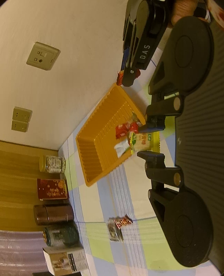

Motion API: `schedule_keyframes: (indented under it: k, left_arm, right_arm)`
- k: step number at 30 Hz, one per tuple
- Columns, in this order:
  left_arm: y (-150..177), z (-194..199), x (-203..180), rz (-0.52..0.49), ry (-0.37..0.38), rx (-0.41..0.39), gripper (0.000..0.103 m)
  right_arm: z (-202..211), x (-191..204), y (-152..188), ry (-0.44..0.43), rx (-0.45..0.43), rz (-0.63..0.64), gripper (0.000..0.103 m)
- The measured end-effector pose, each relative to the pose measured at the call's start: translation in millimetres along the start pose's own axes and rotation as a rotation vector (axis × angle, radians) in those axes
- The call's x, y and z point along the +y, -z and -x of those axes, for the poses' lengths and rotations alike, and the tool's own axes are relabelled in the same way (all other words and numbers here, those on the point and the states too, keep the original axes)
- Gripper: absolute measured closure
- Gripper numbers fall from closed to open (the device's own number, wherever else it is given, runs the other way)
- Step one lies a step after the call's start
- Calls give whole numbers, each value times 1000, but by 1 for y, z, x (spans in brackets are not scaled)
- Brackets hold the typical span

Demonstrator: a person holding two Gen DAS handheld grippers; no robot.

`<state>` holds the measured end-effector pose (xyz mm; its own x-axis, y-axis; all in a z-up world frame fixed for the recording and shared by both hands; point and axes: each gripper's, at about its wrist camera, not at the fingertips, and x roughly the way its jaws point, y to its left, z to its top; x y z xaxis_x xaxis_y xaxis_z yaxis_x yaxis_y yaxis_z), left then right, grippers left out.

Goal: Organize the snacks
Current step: 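Carry both held candies toward the orange tray, then lower the yellow candy into the tray with the left gripper while the right gripper lowers the dark red packet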

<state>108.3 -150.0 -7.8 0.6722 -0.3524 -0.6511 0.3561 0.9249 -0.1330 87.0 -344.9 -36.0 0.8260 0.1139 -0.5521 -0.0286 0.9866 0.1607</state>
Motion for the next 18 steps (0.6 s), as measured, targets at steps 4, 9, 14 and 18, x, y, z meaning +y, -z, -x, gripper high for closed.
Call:
schedule_keyframes:
  k: [4,9,14,18]
  left_arm:
    - [-9,-14,-4,-6,14,5,83]
    - [-22,-29,-7,-4,28,5,83]
    - [-34,-42,-9,-6,38,3,83]
    - [-42,-54,-9,-5,39,4,83]
  right_arm:
    - [-10,-10,-7,11,1,-7,80]
    - [-22,-19,-16,18,6,-5,80]
    - [-36,-24,-23,18,15,-4,80]
    - [-45,-26,-27,16,21,-8,80]
